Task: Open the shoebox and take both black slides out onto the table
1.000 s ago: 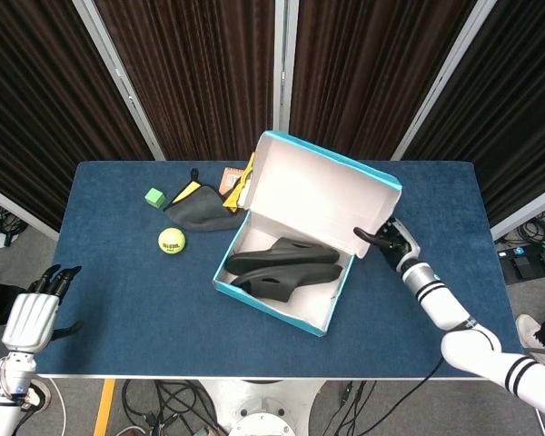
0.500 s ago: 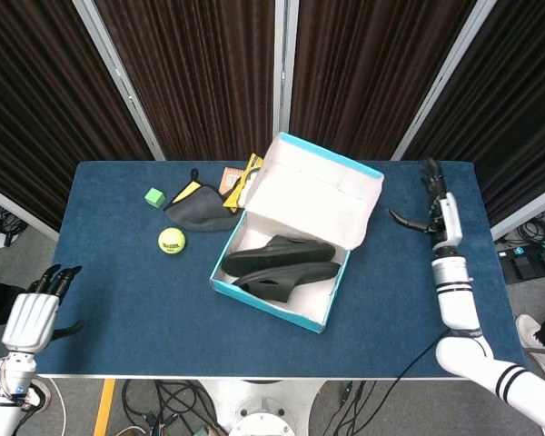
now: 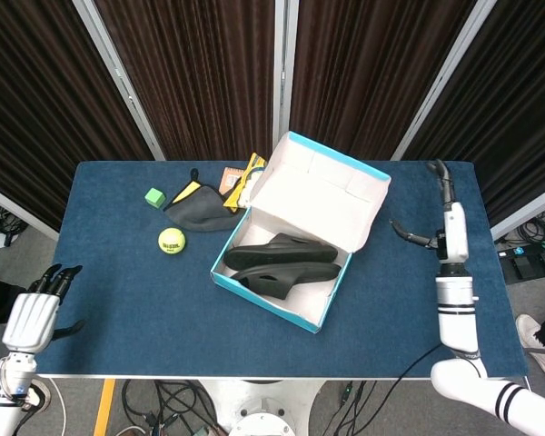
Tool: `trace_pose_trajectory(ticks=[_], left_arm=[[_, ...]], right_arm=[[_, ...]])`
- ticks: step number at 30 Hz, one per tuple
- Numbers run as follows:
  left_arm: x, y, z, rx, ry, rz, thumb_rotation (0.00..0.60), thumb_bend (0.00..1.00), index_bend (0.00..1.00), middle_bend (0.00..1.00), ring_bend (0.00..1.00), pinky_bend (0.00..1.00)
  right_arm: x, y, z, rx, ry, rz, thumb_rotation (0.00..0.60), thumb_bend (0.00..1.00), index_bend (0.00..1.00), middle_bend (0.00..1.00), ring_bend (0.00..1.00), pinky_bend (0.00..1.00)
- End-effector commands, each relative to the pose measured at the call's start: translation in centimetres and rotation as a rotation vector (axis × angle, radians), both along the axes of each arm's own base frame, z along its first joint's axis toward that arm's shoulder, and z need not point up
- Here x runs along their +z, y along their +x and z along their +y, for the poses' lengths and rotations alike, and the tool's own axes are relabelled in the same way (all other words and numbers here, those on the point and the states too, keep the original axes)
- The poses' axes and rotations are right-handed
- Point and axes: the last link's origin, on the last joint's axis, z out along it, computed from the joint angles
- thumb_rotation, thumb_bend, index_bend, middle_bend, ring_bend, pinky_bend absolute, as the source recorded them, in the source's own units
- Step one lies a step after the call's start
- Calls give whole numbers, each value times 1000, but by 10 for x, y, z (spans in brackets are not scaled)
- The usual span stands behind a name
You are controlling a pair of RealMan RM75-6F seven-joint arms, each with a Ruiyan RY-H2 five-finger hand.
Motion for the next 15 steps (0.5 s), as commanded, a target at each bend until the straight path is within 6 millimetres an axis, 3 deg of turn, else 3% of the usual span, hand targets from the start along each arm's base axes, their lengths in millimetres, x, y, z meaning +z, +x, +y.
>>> trace_pose_trajectory(ticks=[1,6,10,13,15], left_arm=[[1,0,0,1,2,1,600,0,117,172,113,337],[2,-3,0,7,5,0,600,0,117,173,114,337],[3,-4,-1,10,9,-4,600,0,117,173,114,336],[3,-5,-1,11,9,-6,600,0,117,172,113,336],[4,-5,-1,10,10,-8,600,0,117,172,114,336]], right_arm=[[-20,30,1,101,79,160,600,94,0,153,0,54],[-35,56,2,183,107,288,600,99,29,193,23,96],[-48,71,6,262,132,419,600,101,137,326,160,259],[-55,79,12,304,166,455,600,101,305,417,275,420],[-59,82,16,330,193,486,600,101,412,472,341,471]])
